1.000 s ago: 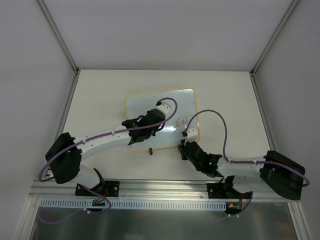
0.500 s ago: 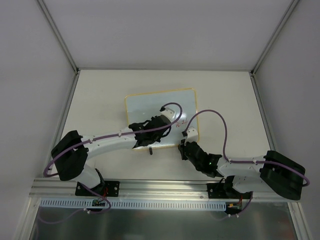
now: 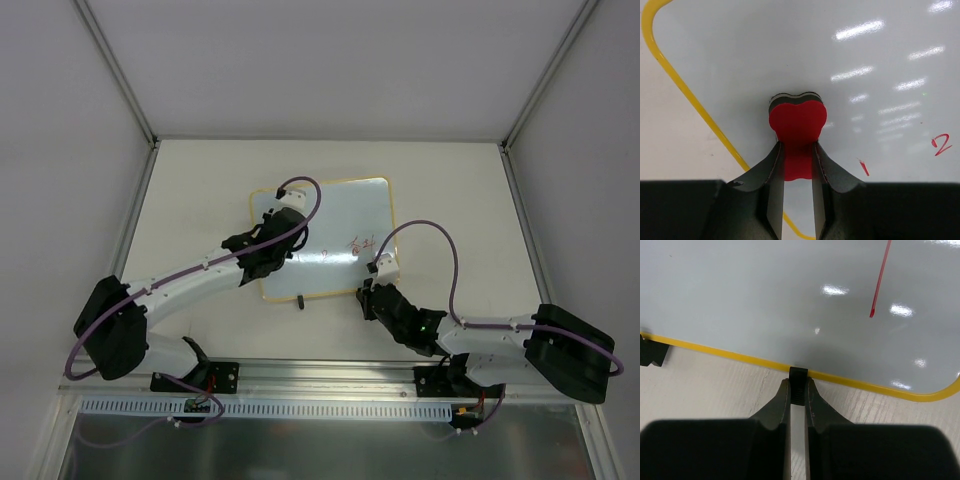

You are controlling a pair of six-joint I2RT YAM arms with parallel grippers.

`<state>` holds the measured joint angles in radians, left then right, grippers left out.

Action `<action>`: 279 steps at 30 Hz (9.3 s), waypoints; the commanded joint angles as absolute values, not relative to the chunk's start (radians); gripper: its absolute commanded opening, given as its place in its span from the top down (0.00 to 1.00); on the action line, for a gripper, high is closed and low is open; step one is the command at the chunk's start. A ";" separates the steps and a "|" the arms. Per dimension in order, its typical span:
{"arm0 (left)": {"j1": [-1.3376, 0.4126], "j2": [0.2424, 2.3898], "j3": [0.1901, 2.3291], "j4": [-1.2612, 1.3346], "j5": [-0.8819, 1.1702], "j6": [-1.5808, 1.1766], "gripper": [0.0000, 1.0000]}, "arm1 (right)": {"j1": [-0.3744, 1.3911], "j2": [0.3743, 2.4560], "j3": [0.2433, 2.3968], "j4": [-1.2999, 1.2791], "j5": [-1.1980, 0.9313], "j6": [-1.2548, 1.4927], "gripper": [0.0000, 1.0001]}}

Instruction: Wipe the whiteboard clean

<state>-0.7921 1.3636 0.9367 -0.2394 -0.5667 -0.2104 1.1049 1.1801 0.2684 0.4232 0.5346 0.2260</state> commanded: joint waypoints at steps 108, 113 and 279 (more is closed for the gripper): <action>-0.916 1.582 1.118 -0.334 -0.569 -0.250 1.00 | 0.458 0.695 0.395 0.005 -0.057 -0.023 0.28; -0.916 1.574 1.117 -0.333 -0.568 -0.252 1.00 | 0.214 0.926 0.581 0.005 -0.425 -0.113 0.29; -1.146 2.000 1.396 -0.388 -0.468 -0.054 1.00 | 0.055 1.508 0.957 -0.040 -0.822 -0.359 1.00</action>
<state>-1.1656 1.9938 1.4666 -0.2966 -0.4782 -0.0311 0.0448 1.5440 0.9527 -0.0559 -0.8257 -0.3199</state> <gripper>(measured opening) 0.214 0.063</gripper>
